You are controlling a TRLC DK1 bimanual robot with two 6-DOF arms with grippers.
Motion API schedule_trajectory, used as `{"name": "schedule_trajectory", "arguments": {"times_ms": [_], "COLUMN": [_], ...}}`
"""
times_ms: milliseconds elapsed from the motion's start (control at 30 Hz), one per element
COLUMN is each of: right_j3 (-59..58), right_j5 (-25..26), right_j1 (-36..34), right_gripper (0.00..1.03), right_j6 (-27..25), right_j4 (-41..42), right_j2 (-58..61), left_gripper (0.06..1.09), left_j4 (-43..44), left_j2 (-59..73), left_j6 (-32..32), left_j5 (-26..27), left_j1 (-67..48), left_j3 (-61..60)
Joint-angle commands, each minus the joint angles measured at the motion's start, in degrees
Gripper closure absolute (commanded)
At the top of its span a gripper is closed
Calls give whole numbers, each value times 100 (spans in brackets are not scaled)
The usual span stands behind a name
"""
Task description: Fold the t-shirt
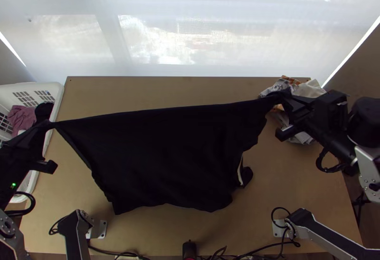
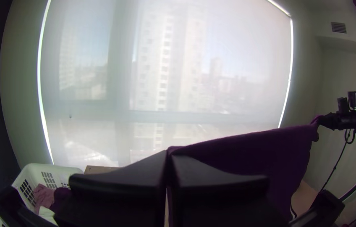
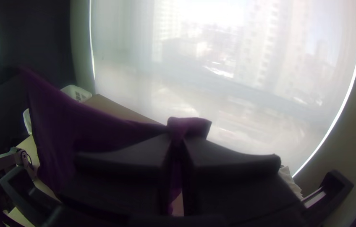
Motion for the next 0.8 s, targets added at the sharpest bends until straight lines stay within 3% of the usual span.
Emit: {"name": "schedule_trajectory", "arguments": {"times_ms": [0,67,100,200,233,367,467,767], "right_j3": [-314,-323,-349,-367,-367,-410,-446,-604], "right_j5": [7,7,7,7,7,7,7,-28], "right_j1": [29,12,3,-50,-67,-182,-305,-665], "right_gripper": [100,100,100,100,100,100,100,100], "right_j6": [-71,-71,-71,-71,-71,-97,-124,-80], "right_j4": [547,599,652,784,828,1039,1250,1927], "right_j2": [341,420,446,569,613,798,1000,1879], "left_gripper": [105,105,105,105,105,105,105,105], "left_j4": [866,1156,1349,1982,2166,2852,3370,4566], "left_j2": [244,385,482,798,904,1598,2248,4094], "left_j6": [-80,-159,-238,-308,-317,-651,-739,-792], "left_j5": [-517,-878,-1352,-3427,-3840,-4095,-4771,-5079], "left_j1": [122,-238,-660,-2655,-3086,-3587,-4255,-4290], "left_j3": [-1085,-1340,-1472,-1885,-1991,-2131,-2035,-1463]}}
